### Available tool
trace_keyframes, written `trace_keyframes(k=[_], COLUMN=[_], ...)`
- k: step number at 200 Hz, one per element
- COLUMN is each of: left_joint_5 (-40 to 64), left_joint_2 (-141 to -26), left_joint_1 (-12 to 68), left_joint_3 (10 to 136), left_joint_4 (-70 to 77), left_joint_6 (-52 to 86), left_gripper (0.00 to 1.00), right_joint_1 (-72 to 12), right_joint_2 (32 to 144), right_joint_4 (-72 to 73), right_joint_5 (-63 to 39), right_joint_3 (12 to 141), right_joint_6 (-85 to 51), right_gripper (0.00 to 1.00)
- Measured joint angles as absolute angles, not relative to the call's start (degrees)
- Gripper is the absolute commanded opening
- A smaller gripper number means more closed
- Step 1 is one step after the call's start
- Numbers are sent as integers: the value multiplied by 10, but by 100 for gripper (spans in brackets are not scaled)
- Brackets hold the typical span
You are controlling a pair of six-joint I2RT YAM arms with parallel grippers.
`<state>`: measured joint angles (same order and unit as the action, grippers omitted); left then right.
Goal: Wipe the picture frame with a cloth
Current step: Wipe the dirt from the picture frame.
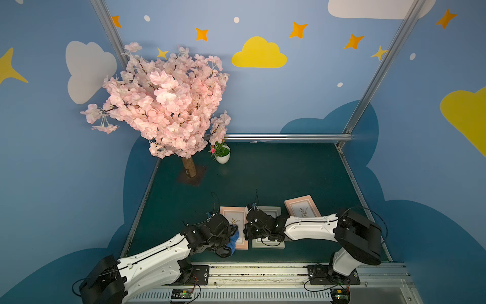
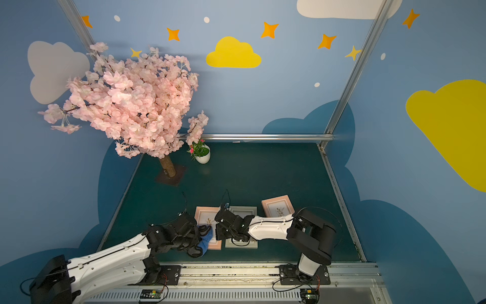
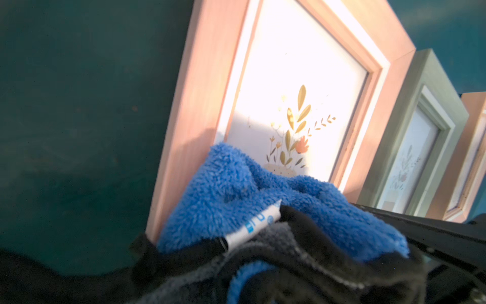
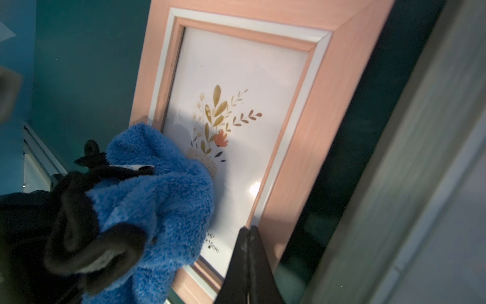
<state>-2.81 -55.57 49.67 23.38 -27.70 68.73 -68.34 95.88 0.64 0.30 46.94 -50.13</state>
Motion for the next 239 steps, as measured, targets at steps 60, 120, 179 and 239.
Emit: trace_keyframes(k=[60,120,179,239], left_joint_5=[-44,-37,-35,-35], left_joint_2=[-648,-697,-759,-743], left_joint_1=[492,397,367,391], left_joint_3=[277,296,344,332], left_joint_4=[-258,-200,-203,-205], left_joint_6=[679,631,594,595], left_gripper=[3,3,3,3], right_joint_1=[-683,-680,-680,-680], right_joint_2=[959,959,959,960], right_joint_4=[7,7,6,6], right_joint_5=[3,-1,-1,-1], right_joint_3=[469,469,469,470], right_joint_6=[-501,-501,-500,-502], right_gripper=[0,0,0,0])
